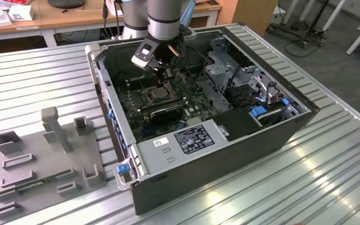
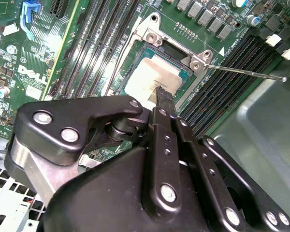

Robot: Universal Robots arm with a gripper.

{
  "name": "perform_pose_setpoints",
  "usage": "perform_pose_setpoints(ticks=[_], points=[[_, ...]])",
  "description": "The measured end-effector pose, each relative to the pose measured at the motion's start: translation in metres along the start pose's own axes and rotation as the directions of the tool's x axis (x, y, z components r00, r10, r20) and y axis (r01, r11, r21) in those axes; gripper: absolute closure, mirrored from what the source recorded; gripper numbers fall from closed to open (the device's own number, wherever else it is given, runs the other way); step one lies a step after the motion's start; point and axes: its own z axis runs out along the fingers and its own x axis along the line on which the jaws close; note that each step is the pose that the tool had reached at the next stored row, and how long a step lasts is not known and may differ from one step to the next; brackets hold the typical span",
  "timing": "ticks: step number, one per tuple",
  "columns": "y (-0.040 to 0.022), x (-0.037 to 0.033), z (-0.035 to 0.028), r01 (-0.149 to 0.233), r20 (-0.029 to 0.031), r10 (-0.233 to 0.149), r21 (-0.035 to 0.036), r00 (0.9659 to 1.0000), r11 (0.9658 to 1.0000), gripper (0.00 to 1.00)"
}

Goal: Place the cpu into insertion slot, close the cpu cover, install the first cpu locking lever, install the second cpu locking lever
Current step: 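Close the cpu cover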

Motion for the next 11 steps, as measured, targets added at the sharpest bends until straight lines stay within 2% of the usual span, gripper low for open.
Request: perform_pose_setpoints(ticks=[11], points=[[0.0001, 0.0002, -0.0048, 0.000, -0.0001, 0.000, -0.0001, 1.0000, 1.0000, 0.89]])
